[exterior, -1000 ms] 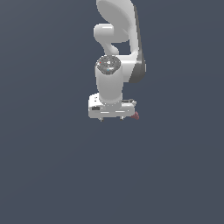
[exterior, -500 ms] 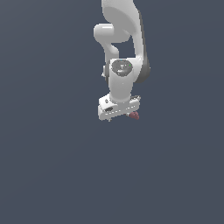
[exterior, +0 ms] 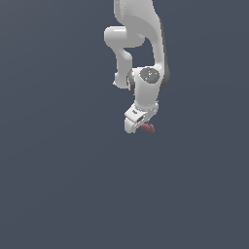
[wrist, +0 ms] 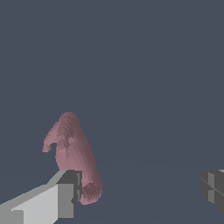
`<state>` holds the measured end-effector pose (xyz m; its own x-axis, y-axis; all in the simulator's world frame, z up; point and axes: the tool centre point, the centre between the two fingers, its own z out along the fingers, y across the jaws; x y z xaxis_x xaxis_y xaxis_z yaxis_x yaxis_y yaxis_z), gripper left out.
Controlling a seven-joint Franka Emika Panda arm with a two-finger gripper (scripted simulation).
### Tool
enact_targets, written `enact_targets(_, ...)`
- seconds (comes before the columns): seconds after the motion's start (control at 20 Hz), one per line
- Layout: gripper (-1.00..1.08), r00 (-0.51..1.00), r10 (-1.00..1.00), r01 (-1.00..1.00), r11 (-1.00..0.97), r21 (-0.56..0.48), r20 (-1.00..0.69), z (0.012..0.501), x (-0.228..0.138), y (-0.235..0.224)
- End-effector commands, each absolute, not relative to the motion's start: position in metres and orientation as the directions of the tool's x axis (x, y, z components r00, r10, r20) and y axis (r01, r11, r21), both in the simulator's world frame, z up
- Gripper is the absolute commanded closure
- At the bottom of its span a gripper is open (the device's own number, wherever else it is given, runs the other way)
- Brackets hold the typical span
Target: Pick up the object and move it to a goal position.
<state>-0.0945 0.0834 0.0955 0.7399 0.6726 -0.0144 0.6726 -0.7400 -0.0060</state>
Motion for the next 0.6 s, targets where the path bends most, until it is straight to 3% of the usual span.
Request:
enact_targets(0.0, -0.92, 0.670, 0.743, 0.743, -0.670, -0.004, -0.011, 0.089, -0.108, 0.094)
enact_targets(0.55, -0.92, 0.460, 0.888, 0.888, -0.460, 0.000, -0.001, 0.073, -0.145, 0.122)
